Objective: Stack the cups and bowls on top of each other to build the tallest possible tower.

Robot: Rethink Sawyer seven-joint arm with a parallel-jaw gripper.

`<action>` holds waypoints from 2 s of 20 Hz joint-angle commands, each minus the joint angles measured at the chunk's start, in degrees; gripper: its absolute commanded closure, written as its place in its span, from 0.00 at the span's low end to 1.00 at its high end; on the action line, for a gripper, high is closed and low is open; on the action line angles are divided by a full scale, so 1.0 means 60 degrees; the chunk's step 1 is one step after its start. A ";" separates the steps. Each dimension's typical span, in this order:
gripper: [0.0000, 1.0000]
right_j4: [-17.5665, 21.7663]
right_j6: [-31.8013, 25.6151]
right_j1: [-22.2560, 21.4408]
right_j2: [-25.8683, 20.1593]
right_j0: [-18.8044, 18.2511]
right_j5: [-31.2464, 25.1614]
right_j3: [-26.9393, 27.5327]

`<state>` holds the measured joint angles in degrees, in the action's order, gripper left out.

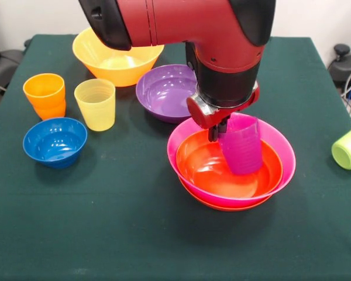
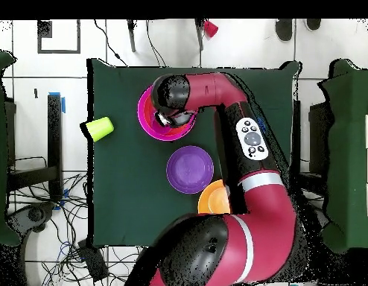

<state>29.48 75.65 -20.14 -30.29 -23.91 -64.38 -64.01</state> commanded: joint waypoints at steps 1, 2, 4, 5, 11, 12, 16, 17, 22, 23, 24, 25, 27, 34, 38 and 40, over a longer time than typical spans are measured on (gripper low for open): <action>1.00 0.0388 -0.0359 0.0127 0.0506 0.0324 -0.0961 0.0453; 1.00 0.0371 -0.0239 0.0156 0.0519 0.0343 -0.0877 0.0520; 1.00 0.0332 -0.0107 0.0144 0.0547 0.0362 -0.0773 0.0582; 1.00 0.0312 -0.0117 0.0132 0.0544 0.0356 -0.0751 0.0571; 1.00 0.0085 -0.0502 -0.0263 0.0404 0.0094 -0.0746 0.0252; 1.00 -0.0015 -0.0514 -0.0291 0.0359 0.0090 -0.0960 0.0374; 1.00 -0.0122 -0.0784 -0.0420 0.0291 0.0042 -0.1393 0.0481; 1.00 -0.0132 -0.0806 -0.0437 0.0282 0.0032 -0.1427 0.0484; 1.00 -0.0149 -0.0724 -0.0127 0.0166 0.0032 -0.1200 0.0767; 1.00 -0.0147 -0.0670 -0.0062 0.0158 0.0042 -0.1136 0.0824; 1.00 -0.0126 -0.0633 0.0004 0.0146 0.0097 -0.1130 0.0968; 1.00 -0.0112 -0.0645 -0.0015 0.0152 0.0112 -0.1158 0.0986; 1.00 -0.0122 -0.0689 -0.0153 0.0176 0.0108 -0.1262 0.0901; 1.00 -0.0185 -0.0605 -0.0269 0.0176 0.0002 -0.0845 0.0485; 1.00 -0.0164 -0.0550 -0.0212 0.0186 0.0030 -0.0740 0.0516; 1.00 -0.0142 -0.0519 -0.0195 0.0212 0.0045 -0.0753 0.0549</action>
<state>28.29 75.65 -21.85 -29.16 -23.97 -67.61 -61.62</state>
